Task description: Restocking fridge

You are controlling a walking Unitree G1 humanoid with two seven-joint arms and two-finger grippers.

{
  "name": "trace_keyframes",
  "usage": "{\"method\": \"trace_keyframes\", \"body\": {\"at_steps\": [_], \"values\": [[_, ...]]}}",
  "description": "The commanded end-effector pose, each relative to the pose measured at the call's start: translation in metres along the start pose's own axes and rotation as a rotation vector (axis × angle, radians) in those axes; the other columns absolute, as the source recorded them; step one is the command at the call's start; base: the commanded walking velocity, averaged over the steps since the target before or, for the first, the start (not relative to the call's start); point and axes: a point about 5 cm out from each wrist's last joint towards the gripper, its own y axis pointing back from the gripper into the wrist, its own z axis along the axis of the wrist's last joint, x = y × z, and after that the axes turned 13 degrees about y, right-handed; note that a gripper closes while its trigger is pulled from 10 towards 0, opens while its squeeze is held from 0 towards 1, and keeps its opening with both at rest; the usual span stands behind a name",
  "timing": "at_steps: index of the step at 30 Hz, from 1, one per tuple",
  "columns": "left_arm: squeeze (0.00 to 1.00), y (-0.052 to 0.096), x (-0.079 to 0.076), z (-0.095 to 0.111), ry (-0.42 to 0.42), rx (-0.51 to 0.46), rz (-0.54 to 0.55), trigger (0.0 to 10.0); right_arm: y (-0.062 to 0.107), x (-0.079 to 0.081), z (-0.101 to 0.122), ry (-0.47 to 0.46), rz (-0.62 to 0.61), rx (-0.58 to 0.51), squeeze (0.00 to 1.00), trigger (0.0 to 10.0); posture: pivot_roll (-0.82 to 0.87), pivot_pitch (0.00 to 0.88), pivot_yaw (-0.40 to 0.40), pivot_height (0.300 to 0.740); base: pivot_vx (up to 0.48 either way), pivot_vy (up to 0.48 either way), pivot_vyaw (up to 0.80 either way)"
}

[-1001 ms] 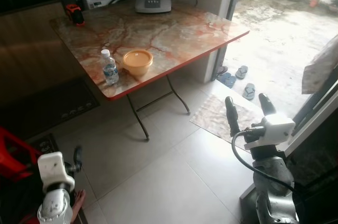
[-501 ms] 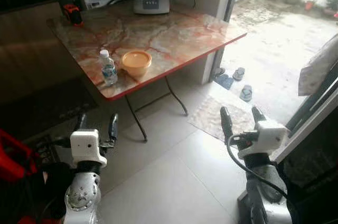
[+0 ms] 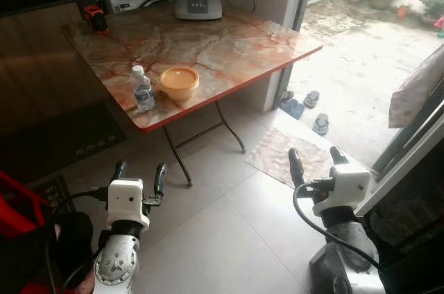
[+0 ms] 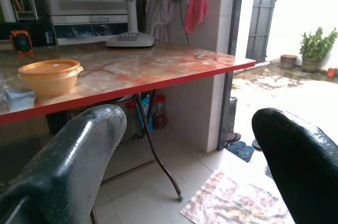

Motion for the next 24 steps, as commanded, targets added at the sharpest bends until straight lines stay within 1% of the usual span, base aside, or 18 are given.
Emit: {"method": "trace_keyframes", "body": {"at_steps": [1,3,5,9,19,21,24], "values": [[0.0,-0.004,0.003,0.006,-0.004,-0.016,0.014,10.0,-0.002,0.001,0.004,0.007,0.006,-0.014,0.0,10.0,0.01,0.0,-0.001,0.74,0.0,0.0,0.0],[0.0,-0.006,0.004,0.008,-0.015,-0.017,0.016,10.0,-0.003,0.005,0.005,0.026,0.01,-0.02,0.0,10.0,0.01,0.0,0.015,0.74,0.0,0.0,0.38],[0.0,-0.007,0.005,0.009,-0.021,-0.019,0.013,10.0,-0.003,0.005,0.004,0.015,-0.006,-0.012,0.0,10.0,0.01,0.0,0.017,0.74,0.0,0.0,0.76],[0.0,-0.011,0.006,0.015,-0.028,-0.038,0.019,10.0,-0.001,0.009,0.002,0.015,0.022,-0.002,0.0,10.0,0.02,0.0,0.02,0.74,0.0,0.0,0.77],[0.0,-0.009,0.003,0.017,-0.04,-0.043,0.011,10.0,0.003,0.009,-0.004,0.021,0.048,0.027,0.0,10.0,0.01,0.0,0.019,0.74,0.0,0.0,0.77],[0.0,-0.008,0.001,0.016,-0.038,-0.038,0.005,10.0,0.002,0.006,-0.01,0.016,0.029,0.057,0.0,10.0,0.02,0.0,0.016,0.74,0.0,0.0,0.0],[0.0,-0.007,0.0,0.015,-0.034,-0.035,0.002,10.0,0.002,0.005,-0.011,0.011,0.032,0.056,0.0,10.0,0.01,0.0,0.013,0.74,0.0,0.0,0.0]]}}
